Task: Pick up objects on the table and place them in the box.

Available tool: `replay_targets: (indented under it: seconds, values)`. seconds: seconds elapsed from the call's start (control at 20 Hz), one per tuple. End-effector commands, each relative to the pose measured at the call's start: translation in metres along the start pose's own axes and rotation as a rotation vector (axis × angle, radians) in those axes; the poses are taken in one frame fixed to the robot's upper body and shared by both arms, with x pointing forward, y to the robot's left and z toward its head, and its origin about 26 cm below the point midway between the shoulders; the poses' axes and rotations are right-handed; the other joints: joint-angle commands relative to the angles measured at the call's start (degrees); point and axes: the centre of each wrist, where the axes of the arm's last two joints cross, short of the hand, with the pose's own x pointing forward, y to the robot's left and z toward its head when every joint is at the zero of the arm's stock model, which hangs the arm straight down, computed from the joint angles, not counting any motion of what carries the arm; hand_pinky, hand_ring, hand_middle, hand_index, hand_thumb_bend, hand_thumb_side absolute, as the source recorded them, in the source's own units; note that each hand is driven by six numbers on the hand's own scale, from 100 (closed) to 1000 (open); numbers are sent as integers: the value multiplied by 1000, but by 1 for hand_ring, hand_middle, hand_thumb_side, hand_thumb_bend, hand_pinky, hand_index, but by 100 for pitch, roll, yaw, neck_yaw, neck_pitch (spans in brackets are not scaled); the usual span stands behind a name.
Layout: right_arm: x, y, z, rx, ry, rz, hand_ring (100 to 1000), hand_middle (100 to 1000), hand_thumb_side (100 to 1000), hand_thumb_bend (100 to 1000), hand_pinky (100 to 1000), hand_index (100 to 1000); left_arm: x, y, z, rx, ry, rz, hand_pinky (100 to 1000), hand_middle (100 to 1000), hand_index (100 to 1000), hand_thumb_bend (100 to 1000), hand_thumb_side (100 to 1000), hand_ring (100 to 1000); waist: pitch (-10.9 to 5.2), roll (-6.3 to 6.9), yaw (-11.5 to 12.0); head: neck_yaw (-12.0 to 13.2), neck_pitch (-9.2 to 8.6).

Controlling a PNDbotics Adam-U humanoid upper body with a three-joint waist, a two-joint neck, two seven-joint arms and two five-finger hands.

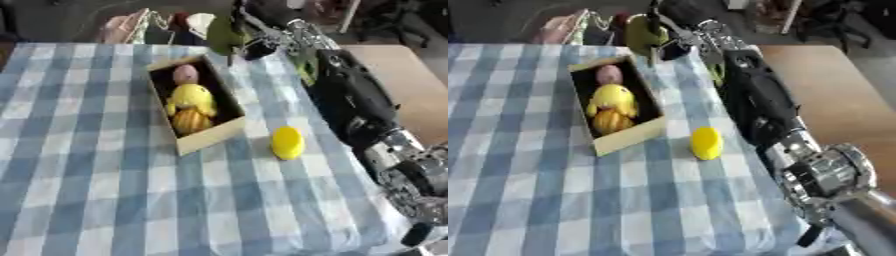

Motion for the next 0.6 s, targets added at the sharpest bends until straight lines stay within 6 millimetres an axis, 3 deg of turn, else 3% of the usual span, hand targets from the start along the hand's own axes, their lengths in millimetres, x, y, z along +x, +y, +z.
replay_targets:
  seconds: [0.05,0.2,0.3,0.4,0.5,0.6]
  values:
    - [6,-14,-7,54,-83,1,616,571,100,100,722,513,5,4,-2,-2,-19,-17,710,539,725,100,548,502,-47,93,8,-16,-24]
    - [13,-11,-12,145,-133,8,657,627,100,175,741,684,5,4,-3,-3,-20,-15,710,539,725,100,549,502,-43,91,10,-17,-32]
    - [17,-11,-14,185,-153,22,678,658,100,203,750,752,6,4,-3,-5,-21,-14,710,539,725,100,549,502,-38,90,8,-17,-34]
    - [19,-8,-14,224,-166,27,703,687,329,271,762,810,6,4,-3,-4,-21,-14,710,539,725,100,549,502,-34,87,10,-18,-34]
    - [19,-8,-14,251,-181,25,720,707,479,326,770,841,5,4,-3,-3,-20,-14,710,539,725,100,551,501,-31,84,12,-12,-30]
    - [19,-9,-13,280,-202,23,732,720,553,352,777,861,5,4,-3,-4,-19,-14,710,539,725,100,551,501,-32,77,12,-4,-26]
